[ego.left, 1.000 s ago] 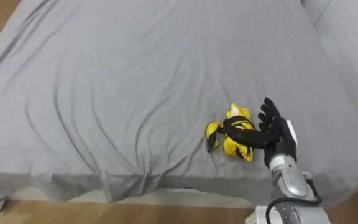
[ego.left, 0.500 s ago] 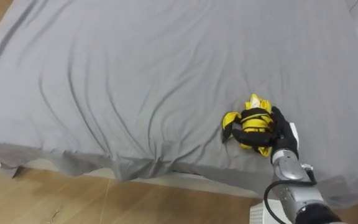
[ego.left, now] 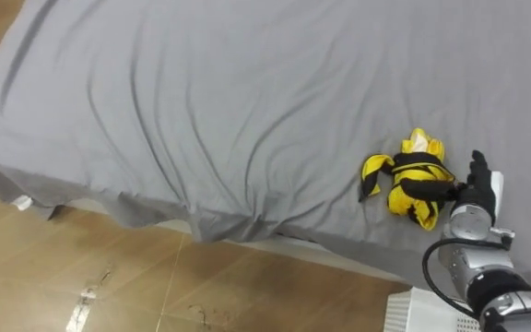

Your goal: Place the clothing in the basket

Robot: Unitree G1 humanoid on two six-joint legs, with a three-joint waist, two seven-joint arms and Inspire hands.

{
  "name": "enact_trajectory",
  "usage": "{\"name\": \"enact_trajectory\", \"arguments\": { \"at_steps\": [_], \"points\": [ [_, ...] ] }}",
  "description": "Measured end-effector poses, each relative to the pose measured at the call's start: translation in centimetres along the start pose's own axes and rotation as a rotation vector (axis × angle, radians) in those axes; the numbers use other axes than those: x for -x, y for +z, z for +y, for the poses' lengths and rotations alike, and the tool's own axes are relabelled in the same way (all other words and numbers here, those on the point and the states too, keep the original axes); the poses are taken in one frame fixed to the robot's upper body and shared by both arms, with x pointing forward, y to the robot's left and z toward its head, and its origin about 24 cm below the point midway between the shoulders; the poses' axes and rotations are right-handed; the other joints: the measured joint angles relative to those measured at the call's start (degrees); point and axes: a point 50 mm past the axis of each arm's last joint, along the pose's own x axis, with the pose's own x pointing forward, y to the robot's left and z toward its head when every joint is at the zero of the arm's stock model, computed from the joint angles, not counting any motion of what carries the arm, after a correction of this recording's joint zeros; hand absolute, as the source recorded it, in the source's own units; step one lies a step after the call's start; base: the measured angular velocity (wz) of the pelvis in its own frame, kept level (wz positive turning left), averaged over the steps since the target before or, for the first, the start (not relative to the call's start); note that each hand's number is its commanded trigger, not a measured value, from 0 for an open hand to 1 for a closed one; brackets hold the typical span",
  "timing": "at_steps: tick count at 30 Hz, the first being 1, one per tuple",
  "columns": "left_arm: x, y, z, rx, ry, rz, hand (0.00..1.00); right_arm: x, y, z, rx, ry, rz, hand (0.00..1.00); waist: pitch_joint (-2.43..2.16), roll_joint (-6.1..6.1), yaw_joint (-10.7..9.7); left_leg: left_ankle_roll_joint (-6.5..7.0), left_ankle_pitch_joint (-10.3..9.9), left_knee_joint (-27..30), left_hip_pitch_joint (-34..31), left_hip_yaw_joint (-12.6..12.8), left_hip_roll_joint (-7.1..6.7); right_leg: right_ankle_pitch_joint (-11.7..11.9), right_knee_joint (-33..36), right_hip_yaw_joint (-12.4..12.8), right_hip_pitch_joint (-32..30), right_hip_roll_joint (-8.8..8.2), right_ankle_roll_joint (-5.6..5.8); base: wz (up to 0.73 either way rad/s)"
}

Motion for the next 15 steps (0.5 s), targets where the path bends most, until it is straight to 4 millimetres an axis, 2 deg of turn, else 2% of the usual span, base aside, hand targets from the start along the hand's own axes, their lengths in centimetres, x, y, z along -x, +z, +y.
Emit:
{"name": "enact_trajectory", "arguments": {
  "at_steps": [1,2,3,4,5,6,11,15],
  "points": [
    [0.0,0.2,0.0,0.000,0.001,-0.005,0.00,-0.1,0.0,-0.2,0.003,-0.006,0.000,0.14,0.02,-0.03,0.26,0.03,0.07,-0.10,-0.13,0.01,-0.02,0.02,0.00,0.00,-0.18,-0.03,0.04,0.00],
    [-0.1,0.5,0.0,0.000,0.002,-0.015,0.00,-0.2,0.1,-0.7,0.008,-0.017,-0.001,0.61,0.06,-0.09,0.37,0.07,0.26,-0.42,-0.28,0.02,-0.12,0.05,0.02,0.05,-0.50,-0.12,0.08,0.00],
    [-0.2,0.9,-0.1,-0.004,0.000,-0.025,0.00,-0.3,0.1,-0.9,0.015,-0.020,-0.005,0.82,0.08,-0.11,0.42,0.09,0.33,-0.44,-0.57,0.01,-0.17,0.05,0.10,0.22,-0.86,-0.16,0.08,0.00],
    [-0.2,1.1,-0.1,-0.006,-0.001,-0.030,0.00,-0.4,0.1,-0.9,0.018,-0.020,-0.005,0.82,0.11,-0.12,0.50,0.10,0.34,-0.46,-0.65,0.03,-0.18,0.05,0.16,0.36,-1.02,-0.16,0.08,0.00],
    [-0.3,1.6,-0.2,-0.010,-0.005,-0.042,0.00,-0.3,0.0,-0.9,0.025,-0.014,-0.001,0.86,0.16,-0.04,0.47,0.10,0.34,-0.45,-0.76,0.04,-0.19,0.05,0.25,0.36,-1.15,-0.19,0.09,0.00],
    [-0.3,1.9,-0.4,-0.017,-0.011,-0.052,0.00,-0.3,-0.3,-1.0,0.040,-0.003,0.008,1.00,0.21,0.04,0.47,0.10,0.34,-0.44,-0.78,0.01,-0.21,0.06,0.26,0.29,-1.13,-0.21,0.09,0.00],
    [-0.4,2.6,-0.6,-0.030,-0.033,-0.074,0.00,-0.1,-0.8,-0.4,0.136,0.081,-0.005,1.00,0.60,0.61,0.48,0.14,0.36,-0.44,-0.79,0.01,-0.28,0.01,0.54,0.14,-1.29,-0.36,0.21,0.00],
    [-0.4,2.6,-0.7,-0.031,-0.038,-0.075,0.00,0.0,-0.9,0.0,0.224,0.121,-0.039,1.00,0.67,0.74,1.07,0.14,0.36,-0.34,-0.85,0.11,-0.26,0.00,0.79,0.30,-1.58,-0.37,0.23,-0.01]
  ]
}}
